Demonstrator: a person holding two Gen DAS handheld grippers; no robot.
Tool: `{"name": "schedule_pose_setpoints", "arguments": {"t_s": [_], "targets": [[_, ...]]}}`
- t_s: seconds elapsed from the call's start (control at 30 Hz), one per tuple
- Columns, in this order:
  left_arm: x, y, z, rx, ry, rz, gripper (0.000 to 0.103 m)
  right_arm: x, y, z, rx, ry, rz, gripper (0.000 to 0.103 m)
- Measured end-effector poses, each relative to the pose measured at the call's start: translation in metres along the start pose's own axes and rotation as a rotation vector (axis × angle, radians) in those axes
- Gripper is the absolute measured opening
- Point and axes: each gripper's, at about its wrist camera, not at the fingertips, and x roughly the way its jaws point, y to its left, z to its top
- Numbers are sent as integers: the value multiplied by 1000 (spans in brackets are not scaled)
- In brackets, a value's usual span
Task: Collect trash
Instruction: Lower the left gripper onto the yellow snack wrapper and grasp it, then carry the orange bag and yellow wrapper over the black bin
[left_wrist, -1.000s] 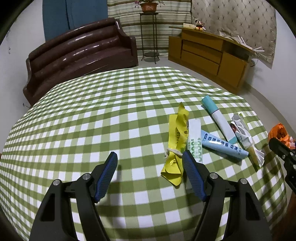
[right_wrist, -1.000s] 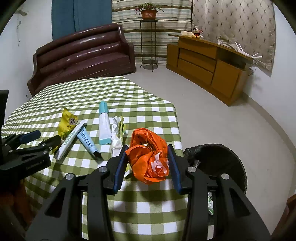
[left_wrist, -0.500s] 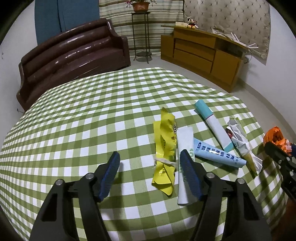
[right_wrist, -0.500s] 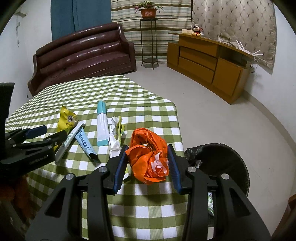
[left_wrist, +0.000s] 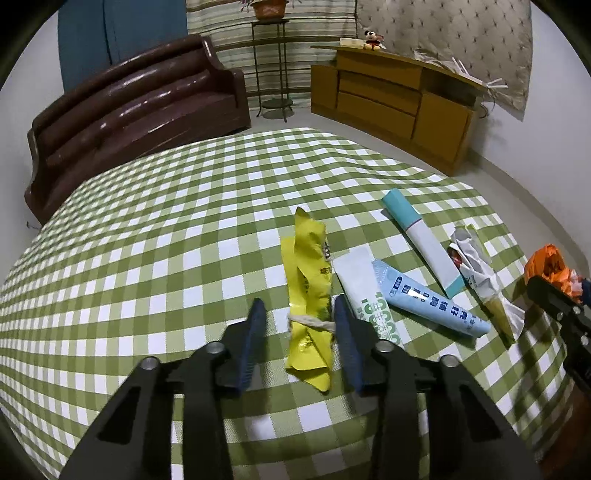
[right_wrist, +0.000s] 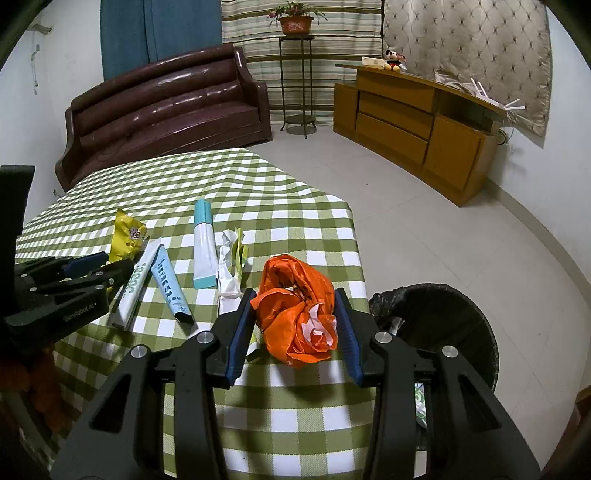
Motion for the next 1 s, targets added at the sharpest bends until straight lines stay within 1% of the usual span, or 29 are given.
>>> {"name": "schedule_pose_setpoints", "arguments": {"t_s": [0.07, 0.17, 0.37, 0.6, 0.8, 1.0], "targets": [[-2, -2, -1, 1, -5, 18, 26, 0, 0, 0, 1, -3, -2, 41], [-2, 0, -3, -10, -9, 9, 26, 0, -1, 0, 3, -4, -1, 41], [-13, 1, -12, -11, -32, 18, 25, -2, -3, -3, 13, -14, -4, 41], [-41, -8, -22, -19, -78, 22, 25, -15, -10, -7, 30, -35, -11, 41], [-71, -30, -28, -18, -126, -10, 25, -30, -26, -13, 49, -53, -40, 41], [-87, -70, -28, 17, -155, -56, 25, -46, -52, -23, 79, -68, -82, 41]]}}
